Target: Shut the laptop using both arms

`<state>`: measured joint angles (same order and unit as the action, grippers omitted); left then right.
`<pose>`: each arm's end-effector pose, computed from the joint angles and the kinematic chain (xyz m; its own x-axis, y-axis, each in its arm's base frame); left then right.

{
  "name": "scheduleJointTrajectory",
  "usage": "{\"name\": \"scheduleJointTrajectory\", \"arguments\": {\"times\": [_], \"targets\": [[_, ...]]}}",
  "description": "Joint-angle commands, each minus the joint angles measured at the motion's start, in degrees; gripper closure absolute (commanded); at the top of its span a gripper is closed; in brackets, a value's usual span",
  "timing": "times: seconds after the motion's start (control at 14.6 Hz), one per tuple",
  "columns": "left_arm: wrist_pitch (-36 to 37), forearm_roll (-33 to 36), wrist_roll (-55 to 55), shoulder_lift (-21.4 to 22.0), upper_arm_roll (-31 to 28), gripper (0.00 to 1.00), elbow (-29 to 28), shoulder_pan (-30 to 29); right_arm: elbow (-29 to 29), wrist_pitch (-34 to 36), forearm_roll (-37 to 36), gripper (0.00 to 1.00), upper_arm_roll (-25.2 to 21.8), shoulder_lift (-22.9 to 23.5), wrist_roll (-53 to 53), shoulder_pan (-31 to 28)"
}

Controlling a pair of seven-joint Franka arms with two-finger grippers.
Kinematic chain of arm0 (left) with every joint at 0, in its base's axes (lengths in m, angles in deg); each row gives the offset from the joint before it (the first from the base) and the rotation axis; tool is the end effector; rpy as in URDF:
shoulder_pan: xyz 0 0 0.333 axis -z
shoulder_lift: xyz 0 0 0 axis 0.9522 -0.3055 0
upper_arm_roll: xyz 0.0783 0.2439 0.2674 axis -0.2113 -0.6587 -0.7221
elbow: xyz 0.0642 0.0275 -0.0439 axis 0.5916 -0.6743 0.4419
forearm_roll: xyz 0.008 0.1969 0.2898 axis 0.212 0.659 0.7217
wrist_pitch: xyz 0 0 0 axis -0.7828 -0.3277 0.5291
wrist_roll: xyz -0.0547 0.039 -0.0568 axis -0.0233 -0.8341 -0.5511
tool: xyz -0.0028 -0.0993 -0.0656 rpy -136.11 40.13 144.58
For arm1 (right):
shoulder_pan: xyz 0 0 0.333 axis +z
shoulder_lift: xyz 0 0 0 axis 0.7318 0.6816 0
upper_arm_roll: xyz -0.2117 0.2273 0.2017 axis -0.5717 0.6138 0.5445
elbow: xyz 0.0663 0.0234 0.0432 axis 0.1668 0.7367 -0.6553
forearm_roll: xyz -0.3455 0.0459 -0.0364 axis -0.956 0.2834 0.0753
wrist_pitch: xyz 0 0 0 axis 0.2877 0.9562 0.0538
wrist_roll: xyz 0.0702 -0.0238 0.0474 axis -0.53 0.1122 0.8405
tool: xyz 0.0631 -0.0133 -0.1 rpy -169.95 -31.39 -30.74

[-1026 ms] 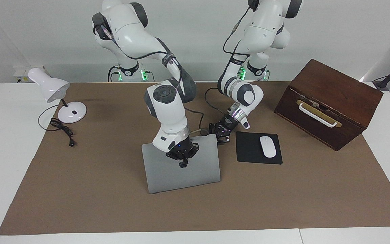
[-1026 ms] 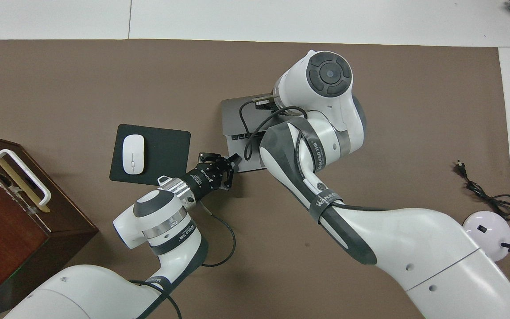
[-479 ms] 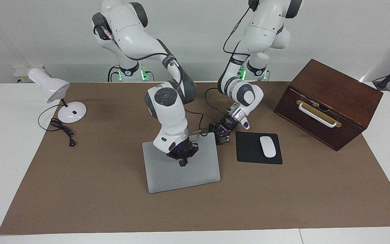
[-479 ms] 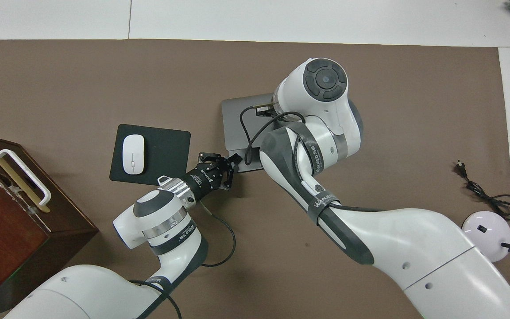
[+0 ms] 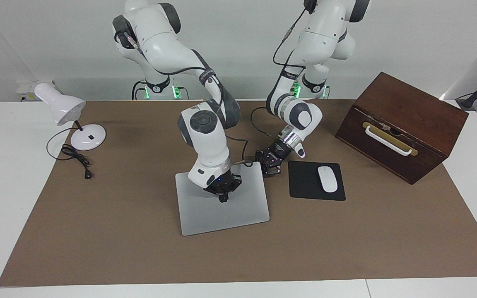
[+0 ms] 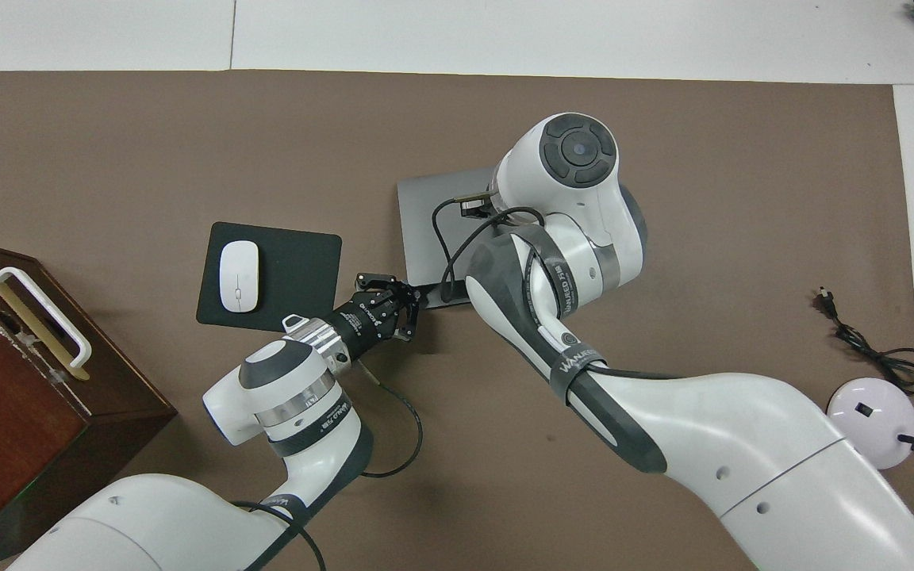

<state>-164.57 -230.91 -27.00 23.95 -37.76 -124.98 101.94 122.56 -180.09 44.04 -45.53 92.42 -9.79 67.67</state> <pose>0.4681 -0.2820 0.2978 -0.3126 0.3079 -0.8986 0.7902 0.6093 -0.0661 0.6596 0.3088 0.4014 0.9871 0.0811 0.1380 0.0968 -0.9891 -0.1110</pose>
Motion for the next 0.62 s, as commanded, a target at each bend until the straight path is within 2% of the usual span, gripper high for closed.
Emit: {"name": "scheduleJointTrajectory", "arguments": {"times": [0.0,0.55], "targets": [[-0.86,-1.09,1.33,-2.51,-0.19,1.00,0.57,0.68,2.48,0.35,1.46,1.00,0.31,-1.31,-1.13,-0.25],[-0.86,-1.00,1.68,-2.51,-0.19,1.00,0.40,0.59,2.83,0.44,1.99,1.00,0.31,-1.13,-1.48,-0.25]]}}
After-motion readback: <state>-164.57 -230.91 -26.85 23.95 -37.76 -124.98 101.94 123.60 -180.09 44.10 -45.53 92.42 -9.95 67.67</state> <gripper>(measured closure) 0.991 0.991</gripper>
